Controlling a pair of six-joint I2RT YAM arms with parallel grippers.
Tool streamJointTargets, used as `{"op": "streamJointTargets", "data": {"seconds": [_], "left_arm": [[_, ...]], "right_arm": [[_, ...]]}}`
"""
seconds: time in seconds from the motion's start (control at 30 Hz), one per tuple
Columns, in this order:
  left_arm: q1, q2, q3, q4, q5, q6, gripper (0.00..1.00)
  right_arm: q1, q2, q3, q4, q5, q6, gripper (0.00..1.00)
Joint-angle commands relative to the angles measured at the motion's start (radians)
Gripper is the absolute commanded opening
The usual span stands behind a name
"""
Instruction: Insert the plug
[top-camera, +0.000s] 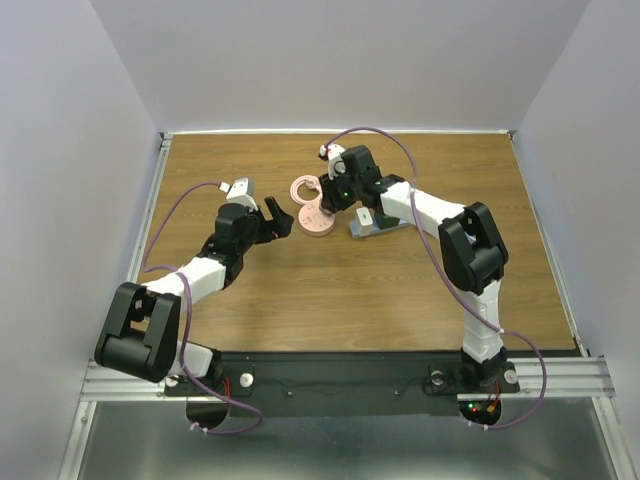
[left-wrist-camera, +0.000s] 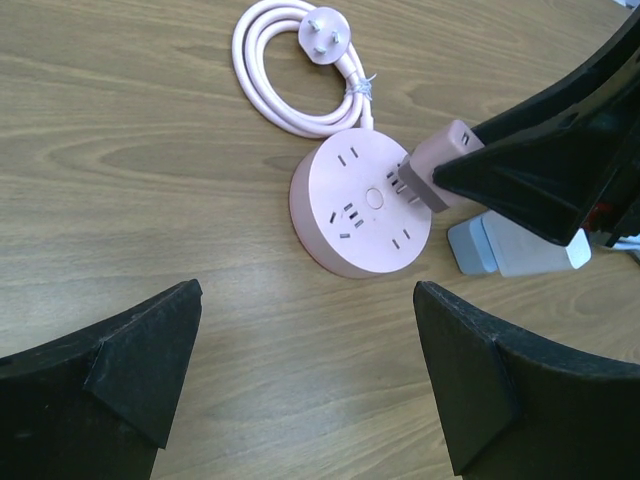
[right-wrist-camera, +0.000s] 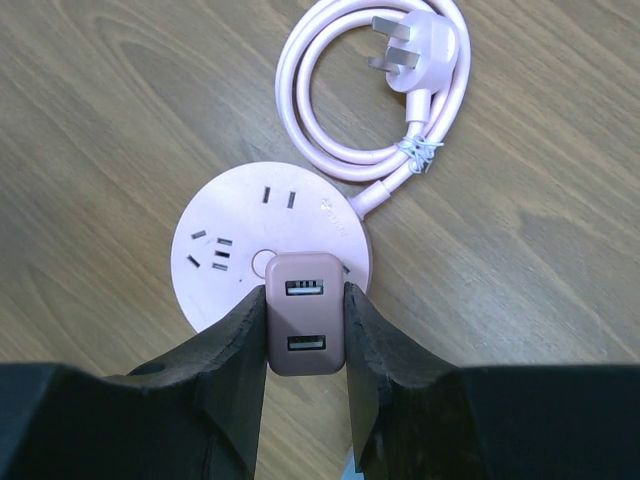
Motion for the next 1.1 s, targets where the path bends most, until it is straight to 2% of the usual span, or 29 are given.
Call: {"op": "streamJointTargets", "data": {"seconds": [0.0,0.77,1.07], "left_arm": [[0.007,-0.041,-0.022,0.016,0.008,0.019,0.99],[0.007,-0.024,-0.03,0.013,0.03,0.027,0.99],[0.007,-0.025,-0.034,0.015,0.031,0.028,0.99]], "right_arm": [[0.008,0.008,0.048,0.051,0.032,-0.023,0.0],[0.022,0.033,0.072,0.066,0.052,-0.028,0.0],[0.036,0.03,0.01,0.069,0.086,-0.037,0.0]]}}
